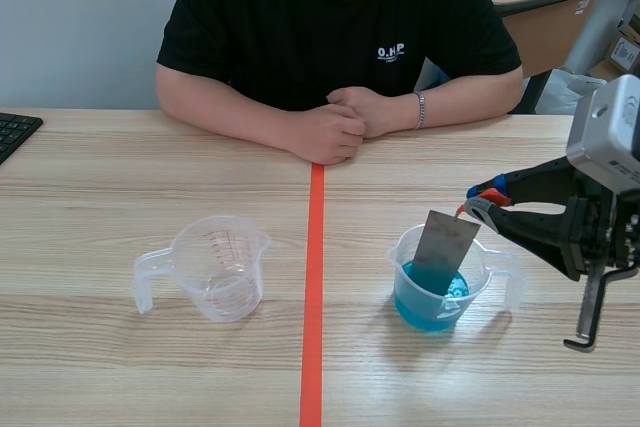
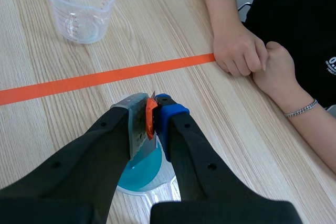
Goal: Do the redox reaction experiment.
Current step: 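Hold the plate still in the solution, then raise the plate and point at it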
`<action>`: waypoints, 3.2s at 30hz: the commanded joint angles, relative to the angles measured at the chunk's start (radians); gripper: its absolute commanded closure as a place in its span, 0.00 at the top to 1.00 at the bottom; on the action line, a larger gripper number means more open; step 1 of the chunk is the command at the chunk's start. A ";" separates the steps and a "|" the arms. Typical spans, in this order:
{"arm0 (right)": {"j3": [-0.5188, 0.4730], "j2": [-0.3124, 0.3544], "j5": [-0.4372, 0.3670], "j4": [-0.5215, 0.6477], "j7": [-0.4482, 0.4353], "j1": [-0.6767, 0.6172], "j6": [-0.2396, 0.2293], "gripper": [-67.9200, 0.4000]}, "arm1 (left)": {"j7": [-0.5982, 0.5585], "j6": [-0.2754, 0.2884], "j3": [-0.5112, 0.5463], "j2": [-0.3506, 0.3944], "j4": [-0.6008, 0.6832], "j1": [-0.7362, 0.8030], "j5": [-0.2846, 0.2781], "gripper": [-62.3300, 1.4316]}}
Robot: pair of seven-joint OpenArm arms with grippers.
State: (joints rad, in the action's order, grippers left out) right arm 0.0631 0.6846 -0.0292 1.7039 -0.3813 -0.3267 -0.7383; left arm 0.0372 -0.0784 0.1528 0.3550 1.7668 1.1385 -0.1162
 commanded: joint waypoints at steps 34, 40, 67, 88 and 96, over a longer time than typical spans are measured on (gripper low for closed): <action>-0.008 0.008 0.003 0.023 -0.002 0.008 -0.007 0.03 | 0.009 -0.005 0.000 0.000 0.003 0.008 -0.002 0.10; -0.047 0.008 -0.004 0.073 0.018 -0.021 -0.007 0.03 | 0.009 -0.005 0.000 0.000 0.003 0.008 -0.002 0.10; -0.267 0.011 -0.237 0.365 0.242 -0.129 -0.007 0.03 | 0.008 -0.005 0.000 0.000 0.003 0.008 -0.002 0.10; -0.373 0.010 -0.446 0.550 0.465 -0.181 -0.007 0.03 | 0.009 -0.005 0.000 0.000 0.003 0.008 -0.002 0.10; -0.402 0.010 -0.481 0.560 0.500 -0.196 -0.007 0.03 | 0.009 -0.005 0.000 0.000 0.003 0.008 -0.002 0.10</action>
State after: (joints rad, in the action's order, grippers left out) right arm -0.3187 0.6849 -0.4988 2.2559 0.1291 -0.5171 -0.7399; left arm 0.0559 -0.0784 0.1528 0.3550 1.7649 1.1385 -0.1162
